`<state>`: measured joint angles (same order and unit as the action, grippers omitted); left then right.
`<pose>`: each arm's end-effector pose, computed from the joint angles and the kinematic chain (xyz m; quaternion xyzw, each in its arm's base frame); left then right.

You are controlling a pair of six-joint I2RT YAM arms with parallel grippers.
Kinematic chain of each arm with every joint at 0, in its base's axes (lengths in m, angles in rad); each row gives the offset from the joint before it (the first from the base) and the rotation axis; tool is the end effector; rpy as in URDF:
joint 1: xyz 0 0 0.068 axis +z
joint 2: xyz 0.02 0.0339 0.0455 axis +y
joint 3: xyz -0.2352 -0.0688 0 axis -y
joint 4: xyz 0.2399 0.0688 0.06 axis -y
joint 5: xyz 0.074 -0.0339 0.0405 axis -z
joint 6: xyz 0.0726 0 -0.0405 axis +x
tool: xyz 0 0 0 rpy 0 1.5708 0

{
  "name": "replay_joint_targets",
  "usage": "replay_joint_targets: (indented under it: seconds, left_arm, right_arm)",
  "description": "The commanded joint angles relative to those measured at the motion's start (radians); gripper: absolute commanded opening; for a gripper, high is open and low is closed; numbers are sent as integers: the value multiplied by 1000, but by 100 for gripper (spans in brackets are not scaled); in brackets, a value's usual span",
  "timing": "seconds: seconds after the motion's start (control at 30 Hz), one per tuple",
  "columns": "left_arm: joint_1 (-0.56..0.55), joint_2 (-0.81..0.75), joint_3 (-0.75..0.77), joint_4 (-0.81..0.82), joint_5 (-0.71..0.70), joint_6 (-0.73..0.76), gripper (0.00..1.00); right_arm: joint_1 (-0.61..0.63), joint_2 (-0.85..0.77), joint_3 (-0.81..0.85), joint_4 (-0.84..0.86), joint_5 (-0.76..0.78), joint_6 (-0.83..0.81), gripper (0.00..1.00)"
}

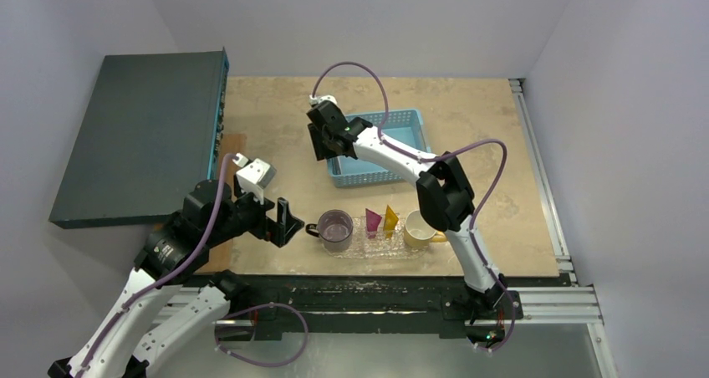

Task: Prepare toiletry sets of a toothbrush and toothpaste on the tray

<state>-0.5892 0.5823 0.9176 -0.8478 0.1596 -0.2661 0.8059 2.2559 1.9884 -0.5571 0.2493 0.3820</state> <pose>0.1244 -0.0970 0.3070 0.1781 0.8428 -0.2713 0.4293 0.3689 0.3585 0.1841 -0.1501 0.9128 0.1065 0.3645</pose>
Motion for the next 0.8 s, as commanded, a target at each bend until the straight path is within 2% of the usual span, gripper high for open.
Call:
replay_joint_targets:
  seconds: [0.0, 0.3, 0.5, 0.77]
  left_arm:
    - [5, -6, 0, 17, -6, 22, 100]
    - [6, -1, 1, 16, -4, 22, 100]
    - [5, 2, 2, 16, -3, 22, 100]
    - [6, 5, 1, 16, -3, 22, 100]
  right_arm:
    - [-5, -1, 53, 17, 19, 15, 46]
    - [-10, 6, 51, 22, 9, 21, 22]
    - [-13, -3, 45, 24, -10, 26, 0]
    - [-16, -105, -37, 90, -22, 56, 0]
